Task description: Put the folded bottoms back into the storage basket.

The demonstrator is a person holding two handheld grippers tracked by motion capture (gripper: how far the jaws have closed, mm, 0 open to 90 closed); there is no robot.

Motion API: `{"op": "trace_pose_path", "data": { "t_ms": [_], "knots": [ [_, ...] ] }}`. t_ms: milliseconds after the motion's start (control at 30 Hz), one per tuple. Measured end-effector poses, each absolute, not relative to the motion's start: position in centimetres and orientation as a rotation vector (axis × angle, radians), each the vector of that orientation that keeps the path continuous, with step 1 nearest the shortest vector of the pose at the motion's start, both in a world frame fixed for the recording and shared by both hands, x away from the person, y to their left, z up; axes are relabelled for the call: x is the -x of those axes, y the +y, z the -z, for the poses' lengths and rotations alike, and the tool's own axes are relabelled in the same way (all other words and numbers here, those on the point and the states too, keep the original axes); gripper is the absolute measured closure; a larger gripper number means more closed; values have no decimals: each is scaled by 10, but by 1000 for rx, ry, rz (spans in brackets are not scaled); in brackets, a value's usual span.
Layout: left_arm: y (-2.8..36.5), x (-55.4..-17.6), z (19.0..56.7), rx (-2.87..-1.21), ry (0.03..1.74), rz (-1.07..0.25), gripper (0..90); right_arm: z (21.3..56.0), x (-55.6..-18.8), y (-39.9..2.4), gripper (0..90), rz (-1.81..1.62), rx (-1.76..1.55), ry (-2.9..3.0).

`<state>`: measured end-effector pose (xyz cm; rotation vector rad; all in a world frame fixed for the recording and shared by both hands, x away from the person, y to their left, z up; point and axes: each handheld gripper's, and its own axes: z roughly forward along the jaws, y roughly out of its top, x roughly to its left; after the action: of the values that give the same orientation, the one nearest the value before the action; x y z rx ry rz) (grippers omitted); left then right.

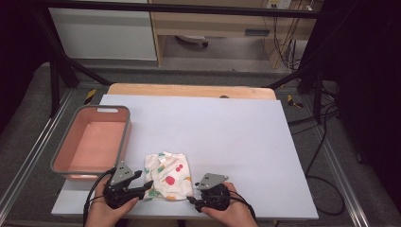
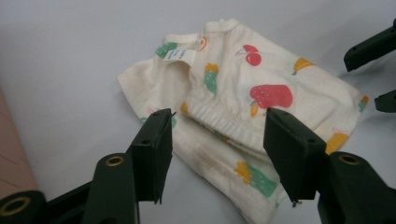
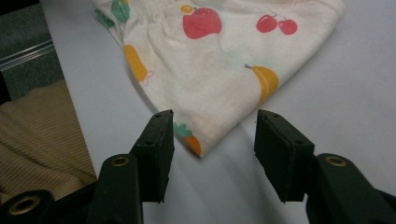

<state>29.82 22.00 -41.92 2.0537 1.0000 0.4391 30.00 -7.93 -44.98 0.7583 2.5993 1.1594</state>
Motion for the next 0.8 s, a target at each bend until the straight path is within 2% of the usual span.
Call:
{"op": "trace_pose_path", "data": {
  "t_ms": [200,367,400,800],
  "knots": [
    [219,-300,419,-2047,1016,-461,389,456,-300,-64,559,-1144,-737,2592],
    [219,-302,418,-2032,1035,-484,363,456,-301,-62,823,-1158,-703,2588],
    [219,-302,418,-2027,1039,-482,363,456,-301,-63,841,-1164,-707,2592],
    [209,-310,416,-1996,1018,-495,348,451,-291,-74,861,-1169,-697,2599]
  ]
}}
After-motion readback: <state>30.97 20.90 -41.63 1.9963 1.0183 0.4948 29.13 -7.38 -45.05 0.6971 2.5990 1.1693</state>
